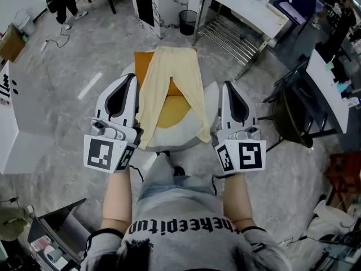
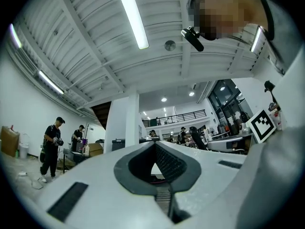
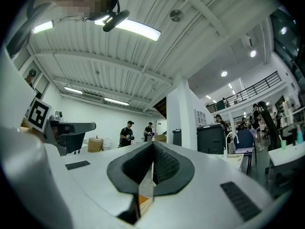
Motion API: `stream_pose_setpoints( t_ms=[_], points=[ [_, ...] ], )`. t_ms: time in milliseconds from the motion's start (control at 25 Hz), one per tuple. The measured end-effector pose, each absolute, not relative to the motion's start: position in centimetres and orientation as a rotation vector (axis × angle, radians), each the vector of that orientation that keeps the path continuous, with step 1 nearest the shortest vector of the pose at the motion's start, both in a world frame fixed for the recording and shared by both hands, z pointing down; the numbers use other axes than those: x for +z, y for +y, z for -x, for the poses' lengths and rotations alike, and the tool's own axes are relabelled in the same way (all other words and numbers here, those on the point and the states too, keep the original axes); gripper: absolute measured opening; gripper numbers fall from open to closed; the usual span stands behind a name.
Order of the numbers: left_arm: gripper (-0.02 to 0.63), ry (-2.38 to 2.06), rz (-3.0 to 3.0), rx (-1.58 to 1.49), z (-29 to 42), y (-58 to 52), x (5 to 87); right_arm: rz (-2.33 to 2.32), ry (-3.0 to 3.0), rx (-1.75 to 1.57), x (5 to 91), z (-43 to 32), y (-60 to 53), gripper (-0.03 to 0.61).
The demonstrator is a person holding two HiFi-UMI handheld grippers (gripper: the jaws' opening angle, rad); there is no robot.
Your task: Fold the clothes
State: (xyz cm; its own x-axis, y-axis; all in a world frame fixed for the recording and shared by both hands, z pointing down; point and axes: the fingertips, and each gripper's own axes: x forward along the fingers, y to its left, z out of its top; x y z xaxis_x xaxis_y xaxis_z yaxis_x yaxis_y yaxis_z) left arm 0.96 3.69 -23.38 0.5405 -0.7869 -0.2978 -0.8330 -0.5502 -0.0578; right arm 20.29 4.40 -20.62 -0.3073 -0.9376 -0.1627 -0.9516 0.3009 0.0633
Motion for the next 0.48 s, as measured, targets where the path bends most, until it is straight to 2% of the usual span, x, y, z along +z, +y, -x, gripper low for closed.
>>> stream_pose_setpoints(
  t_ms=[480],
  points=[
    [0.003,1.372,2.637,0.284,0.0,-7.9,-21.2,1.839,2.479,0.166,-18.8,-19.0,-7.0,0.002]
  ],
)
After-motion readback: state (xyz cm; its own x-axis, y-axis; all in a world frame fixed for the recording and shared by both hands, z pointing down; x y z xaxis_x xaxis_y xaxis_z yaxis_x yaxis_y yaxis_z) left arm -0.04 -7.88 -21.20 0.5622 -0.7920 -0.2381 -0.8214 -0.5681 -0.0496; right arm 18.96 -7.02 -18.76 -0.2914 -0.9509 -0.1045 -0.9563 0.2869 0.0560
